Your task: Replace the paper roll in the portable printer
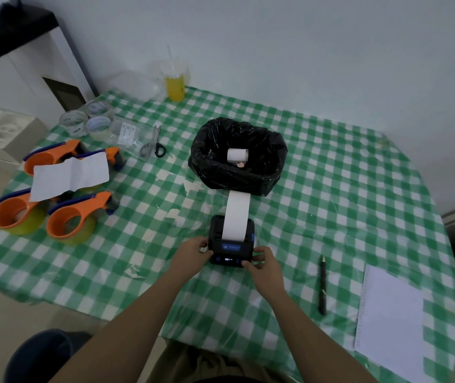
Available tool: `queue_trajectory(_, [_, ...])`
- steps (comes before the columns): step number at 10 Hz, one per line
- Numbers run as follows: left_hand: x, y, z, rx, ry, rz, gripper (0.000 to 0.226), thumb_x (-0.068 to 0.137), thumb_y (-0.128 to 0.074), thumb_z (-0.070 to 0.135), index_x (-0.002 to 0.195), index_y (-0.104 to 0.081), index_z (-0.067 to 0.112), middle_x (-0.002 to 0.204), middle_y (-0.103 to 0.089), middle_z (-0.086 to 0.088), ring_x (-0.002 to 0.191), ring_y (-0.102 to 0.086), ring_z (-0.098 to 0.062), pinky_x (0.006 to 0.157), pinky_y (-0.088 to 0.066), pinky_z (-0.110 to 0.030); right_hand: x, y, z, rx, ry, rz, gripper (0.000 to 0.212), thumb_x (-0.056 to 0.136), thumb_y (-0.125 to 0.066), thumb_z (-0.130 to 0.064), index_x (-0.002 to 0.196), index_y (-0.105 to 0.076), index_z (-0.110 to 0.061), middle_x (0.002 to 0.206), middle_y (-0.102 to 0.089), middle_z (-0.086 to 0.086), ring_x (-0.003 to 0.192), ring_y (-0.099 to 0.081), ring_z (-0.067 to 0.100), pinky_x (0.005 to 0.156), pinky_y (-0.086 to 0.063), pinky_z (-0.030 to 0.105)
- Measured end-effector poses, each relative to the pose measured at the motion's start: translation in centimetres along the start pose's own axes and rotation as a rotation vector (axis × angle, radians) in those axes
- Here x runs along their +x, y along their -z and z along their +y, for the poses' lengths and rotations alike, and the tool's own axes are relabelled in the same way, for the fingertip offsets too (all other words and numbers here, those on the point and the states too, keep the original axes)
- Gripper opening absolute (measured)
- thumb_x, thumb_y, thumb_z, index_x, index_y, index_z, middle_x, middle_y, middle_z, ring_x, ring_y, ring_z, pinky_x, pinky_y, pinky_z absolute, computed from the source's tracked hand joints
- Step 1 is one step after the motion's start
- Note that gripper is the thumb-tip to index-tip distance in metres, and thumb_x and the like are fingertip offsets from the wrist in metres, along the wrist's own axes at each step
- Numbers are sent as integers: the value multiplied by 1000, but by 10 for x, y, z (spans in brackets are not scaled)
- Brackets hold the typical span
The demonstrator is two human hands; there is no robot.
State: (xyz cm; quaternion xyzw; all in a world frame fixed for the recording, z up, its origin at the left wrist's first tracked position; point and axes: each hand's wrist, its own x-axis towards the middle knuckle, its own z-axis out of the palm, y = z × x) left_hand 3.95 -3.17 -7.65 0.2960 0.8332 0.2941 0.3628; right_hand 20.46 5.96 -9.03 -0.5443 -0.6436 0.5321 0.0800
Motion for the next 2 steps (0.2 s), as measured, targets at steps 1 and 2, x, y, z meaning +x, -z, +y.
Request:
queue_trajectory(1, [0, -2, -2, -13, 12, 3, 41, 86, -60, 17, 125, -54, 7, 126, -61, -15, 114, -59, -27, 98, -48, -37, -1, 2, -1, 17, -4, 0, 36, 84, -66, -19, 116, -50, -14, 101, -60, 2, 83, -60, 17, 61, -46, 23])
queue_trajectory(2, [-10, -3, -7, -66, 60, 36, 43, 88, -59, 20, 128, -50, 7, 126, -61, -13, 111, -60, -26, 96, -47, -35, -11, 10, -4, 60, -1, 48, 33, 86, -64, -21, 115, -51, -15, 94, -58, -1, 77, -57, 11, 56, -43, 17])
